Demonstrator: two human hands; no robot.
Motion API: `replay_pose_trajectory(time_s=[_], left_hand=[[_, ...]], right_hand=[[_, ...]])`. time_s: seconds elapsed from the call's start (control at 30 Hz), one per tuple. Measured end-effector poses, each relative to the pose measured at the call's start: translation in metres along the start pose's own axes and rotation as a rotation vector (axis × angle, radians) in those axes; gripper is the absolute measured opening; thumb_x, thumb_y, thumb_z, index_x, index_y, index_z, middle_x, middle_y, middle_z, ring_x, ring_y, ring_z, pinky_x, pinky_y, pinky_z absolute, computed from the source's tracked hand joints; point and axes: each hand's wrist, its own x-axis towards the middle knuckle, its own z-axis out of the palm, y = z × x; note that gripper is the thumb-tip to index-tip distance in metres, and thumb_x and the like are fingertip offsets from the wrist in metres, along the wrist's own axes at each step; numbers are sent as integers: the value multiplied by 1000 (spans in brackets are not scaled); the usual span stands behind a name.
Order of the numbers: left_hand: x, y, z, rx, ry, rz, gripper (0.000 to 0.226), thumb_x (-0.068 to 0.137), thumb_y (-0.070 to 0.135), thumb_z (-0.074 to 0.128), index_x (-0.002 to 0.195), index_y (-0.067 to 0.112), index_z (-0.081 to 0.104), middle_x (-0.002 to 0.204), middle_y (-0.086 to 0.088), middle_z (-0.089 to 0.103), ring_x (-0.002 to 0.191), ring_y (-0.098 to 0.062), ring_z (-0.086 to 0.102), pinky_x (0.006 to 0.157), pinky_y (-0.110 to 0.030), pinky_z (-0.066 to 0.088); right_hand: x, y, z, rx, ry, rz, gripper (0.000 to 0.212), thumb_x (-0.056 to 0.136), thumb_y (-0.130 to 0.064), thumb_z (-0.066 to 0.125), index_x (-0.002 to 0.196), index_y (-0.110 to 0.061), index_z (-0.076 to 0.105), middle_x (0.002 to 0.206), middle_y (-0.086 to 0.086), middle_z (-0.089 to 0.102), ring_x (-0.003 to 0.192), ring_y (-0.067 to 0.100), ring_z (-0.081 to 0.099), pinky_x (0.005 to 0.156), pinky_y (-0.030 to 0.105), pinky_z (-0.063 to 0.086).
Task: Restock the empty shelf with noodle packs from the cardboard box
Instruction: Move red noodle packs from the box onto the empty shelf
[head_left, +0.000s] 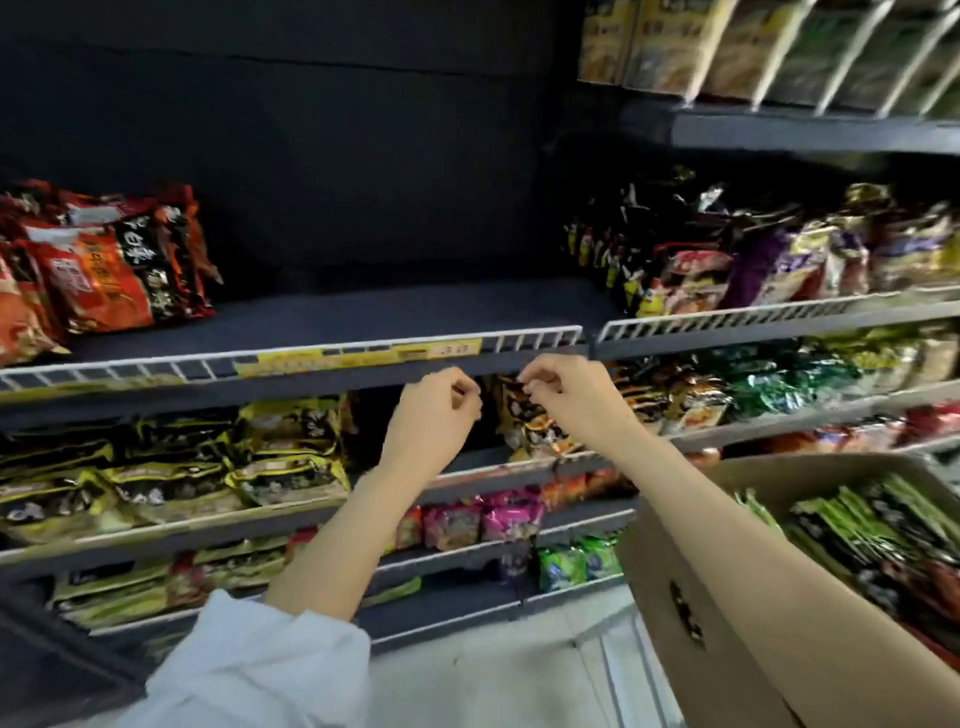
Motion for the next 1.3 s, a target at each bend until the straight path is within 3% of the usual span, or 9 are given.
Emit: replay_pose_trajectory(time_s=[0.3, 0.5, 0.63, 0.7, 0.8, 0.97, 1.1, 1.23, 1.3], left_hand=[[-74, 82, 149, -36, -262, -38, 17, 92, 17, 53, 95, 14, 69, 93, -6, 71, 84, -24, 66, 78, -36, 54], [-106, 142, 223, 0, -428, 46, 18, 94, 20, 51, 97, 14, 68, 93, -6, 72, 79, -23, 67, 74, -36, 56], [-122, 181, 272, 67, -447, 54, 21, 95, 20, 49, 100, 12, 67, 92, -6, 70, 69, -21, 60, 59, -29, 45], [-127, 196, 300, 76, -462, 37, 20, 95, 17, 49, 101, 10, 66, 95, -7, 67, 72, -20, 59, 64, -30, 46], [-125, 219, 346, 72, -449, -3, 20, 94, 17, 49, 104, 9, 65, 103, -6, 66, 84, -22, 61, 75, -33, 50], [-125, 262, 425, 22, -546, -91, 28, 98, 17, 43, 122, 13, 56, 113, -8, 61, 85, -31, 61, 70, -31, 47], [-133, 274, 475, 72, -615, -200, 35, 102, 23, 36, 135, 16, 45, 91, -18, 61, 55, -20, 46, 46, -29, 27], [-138, 280, 503, 53, -601, -262, 40, 100, 34, 39, 139, 24, 45, 129, -23, 54, 104, -38, 60, 67, -31, 46], [-138, 280, 511, 82, -642, -310, 44, 97, 45, 41, 137, 27, 45, 125, -19, 57, 104, -34, 60, 75, -29, 45]], right_hand=[[-133, 128, -54, 28, -40, 294, 20, 93, -10, 51, 104, -6, 68, 99, 12, 71, 93, 25, 66, 69, 22, 42], [-214, 202, -96, 65, 23, 507, 33, 93, -10, 51, 126, -9, 52, 105, 14, 69, 78, 22, 62, 63, 26, 46], [-251, 261, -126, -9, 16, 572, 32, 93, -9, 51, 124, -2, 54, 112, 14, 67, 90, 25, 63, 74, 29, 49], [-258, 296, -142, -41, -2, 619, 37, 92, -10, 53, 129, -2, 50, 117, 15, 64, 105, 29, 60, 83, 31, 47], [-260, 349, -161, -92, -79, 650, 44, 93, -16, 55, 133, -2, 45, 120, 20, 59, 109, 34, 55, 77, 30, 41], [-252, 417, -172, -161, -278, 611, 36, 95, -16, 48, 125, 3, 46, 120, 23, 58, 111, 37, 54, 80, 33, 41], [-253, 440, -167, -183, -371, 550, 35, 101, -13, 33, 129, 6, 41, 131, 25, 50, 121, 40, 48, 95, 36, 38], [-252, 455, -172, -169, -396, 477, 34, 100, -6, 30, 128, 2, 48, 129, 20, 55, 119, 35, 53, 96, 35, 39], [-250, 466, -178, -180, -401, 447, 33, 99, -5, 33, 123, 1, 56, 126, 19, 59, 116, 34, 55, 95, 35, 41]])
